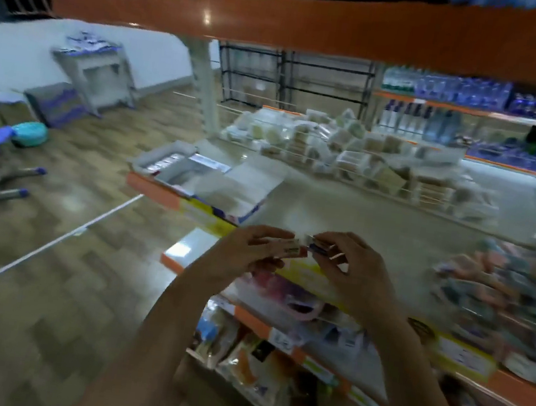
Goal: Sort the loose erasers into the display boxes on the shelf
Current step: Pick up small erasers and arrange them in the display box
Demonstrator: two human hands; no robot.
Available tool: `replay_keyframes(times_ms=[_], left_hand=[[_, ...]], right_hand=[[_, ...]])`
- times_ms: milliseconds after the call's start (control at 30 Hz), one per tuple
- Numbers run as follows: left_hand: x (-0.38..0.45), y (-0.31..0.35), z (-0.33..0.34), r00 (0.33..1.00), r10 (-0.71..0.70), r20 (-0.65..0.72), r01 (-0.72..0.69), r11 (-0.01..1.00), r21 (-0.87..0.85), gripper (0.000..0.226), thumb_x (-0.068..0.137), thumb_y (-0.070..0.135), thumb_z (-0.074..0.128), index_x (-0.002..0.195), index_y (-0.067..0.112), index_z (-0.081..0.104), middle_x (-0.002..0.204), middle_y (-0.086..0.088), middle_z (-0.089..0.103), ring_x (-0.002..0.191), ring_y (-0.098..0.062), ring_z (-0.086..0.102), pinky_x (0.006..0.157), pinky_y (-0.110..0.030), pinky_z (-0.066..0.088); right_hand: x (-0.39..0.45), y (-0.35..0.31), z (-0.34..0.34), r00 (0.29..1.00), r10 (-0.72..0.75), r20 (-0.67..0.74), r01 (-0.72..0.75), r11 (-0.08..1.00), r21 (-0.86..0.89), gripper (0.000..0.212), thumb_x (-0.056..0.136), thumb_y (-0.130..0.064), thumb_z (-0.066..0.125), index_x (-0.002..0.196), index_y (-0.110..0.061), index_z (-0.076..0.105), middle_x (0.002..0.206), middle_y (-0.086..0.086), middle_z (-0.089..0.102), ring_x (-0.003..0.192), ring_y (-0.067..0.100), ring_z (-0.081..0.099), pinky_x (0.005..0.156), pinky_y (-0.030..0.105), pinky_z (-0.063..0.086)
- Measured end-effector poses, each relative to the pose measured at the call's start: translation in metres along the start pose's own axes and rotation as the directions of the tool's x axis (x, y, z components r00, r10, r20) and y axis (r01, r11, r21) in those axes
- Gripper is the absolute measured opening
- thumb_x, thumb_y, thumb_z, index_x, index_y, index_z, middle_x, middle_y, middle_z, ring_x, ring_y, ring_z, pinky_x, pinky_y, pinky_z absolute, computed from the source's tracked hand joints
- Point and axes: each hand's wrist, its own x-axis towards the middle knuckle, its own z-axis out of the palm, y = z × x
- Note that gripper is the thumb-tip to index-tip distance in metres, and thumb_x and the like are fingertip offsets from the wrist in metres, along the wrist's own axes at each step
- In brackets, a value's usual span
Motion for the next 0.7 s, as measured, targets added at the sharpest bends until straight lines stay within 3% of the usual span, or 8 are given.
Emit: replay_keyframes(times_ms=[167, 267, 433, 567, 700], left_hand=[[-0.021, 0.003, -0.098, 0.999, 0.044, -0.012, -0.044, 0.999, 0.033, 0.036, 0.084, -0.010, 0.057, 0.102, 0.020, 0.063, 0.082, 0.004, 0.070, 0.069, -0.006, 0.065, 0.060, -0.015, 0.049], [-0.023, 0.000, -0.143, 0.998, 0.066, -0.008, -0.066, 0.997, 0.050, 0.040, 0.083, -0.009, 0.059, 0.106, 0.023, 0.063, 0.094, 0.004, 0.068, 0.076, -0.008, 0.063, 0.064, -0.017, 0.049], [-0.008, -0.010, -0.202, 0.998, 0.064, -0.008, -0.064, 0.996, 0.057, 0.036, 0.084, -0.002, 0.062, 0.110, 0.022, 0.063, 0.098, 0.002, 0.069, 0.080, -0.012, 0.065, 0.064, -0.020, 0.050], [0.018, -0.013, -0.246, 0.996, 0.073, -0.059, -0.068, 0.995, 0.075, 0.029, 0.085, 0.009, 0.064, 0.112, 0.018, 0.063, 0.090, -0.002, 0.068, 0.074, -0.014, 0.063, 0.057, -0.020, 0.048], [0.054, -0.007, -0.288, 0.992, 0.084, -0.095, -0.072, 0.989, 0.126, 0.038, 0.074, 0.024, 0.069, 0.111, 0.016, 0.063, 0.088, -0.007, 0.066, 0.072, -0.013, 0.063, 0.056, -0.019, 0.047]], right_hand=[[0.038, -0.052, 0.073, 0.999, -0.040, 0.032, 0.040, 0.999, 0.017, 0.021, 0.086, -0.020, 0.065, 0.106, -0.017, 0.065, 0.096, -0.005, 0.059, 0.076, 0.006, 0.056, 0.071, 0.006, 0.040], [0.058, -0.072, 0.105, 0.998, -0.048, 0.052, 0.047, 0.999, 0.013, 0.025, 0.086, -0.022, 0.065, 0.109, -0.016, 0.065, 0.102, 0.000, 0.063, 0.083, 0.013, 0.060, 0.077, 0.021, 0.046], [0.096, -0.088, 0.149, 0.993, -0.076, 0.084, 0.077, 0.997, -0.009, 0.023, 0.086, -0.019, 0.065, 0.108, -0.014, 0.064, 0.098, -0.002, 0.062, 0.084, 0.011, 0.057, 0.073, 0.011, 0.039], [0.137, -0.096, 0.182, 0.993, -0.084, 0.085, 0.085, 0.996, -0.007, 0.025, 0.084, -0.012, 0.064, 0.108, -0.014, 0.065, 0.095, -0.004, 0.061, 0.085, 0.012, 0.057, 0.077, 0.026, 0.048], [0.186, -0.099, 0.208, 0.993, -0.088, 0.083, 0.090, 0.996, -0.023, 0.023, 0.083, -0.012, 0.064, 0.105, -0.018, 0.064, 0.091, -0.010, 0.059, 0.081, 0.004, 0.054, 0.069, 0.007, 0.038]])
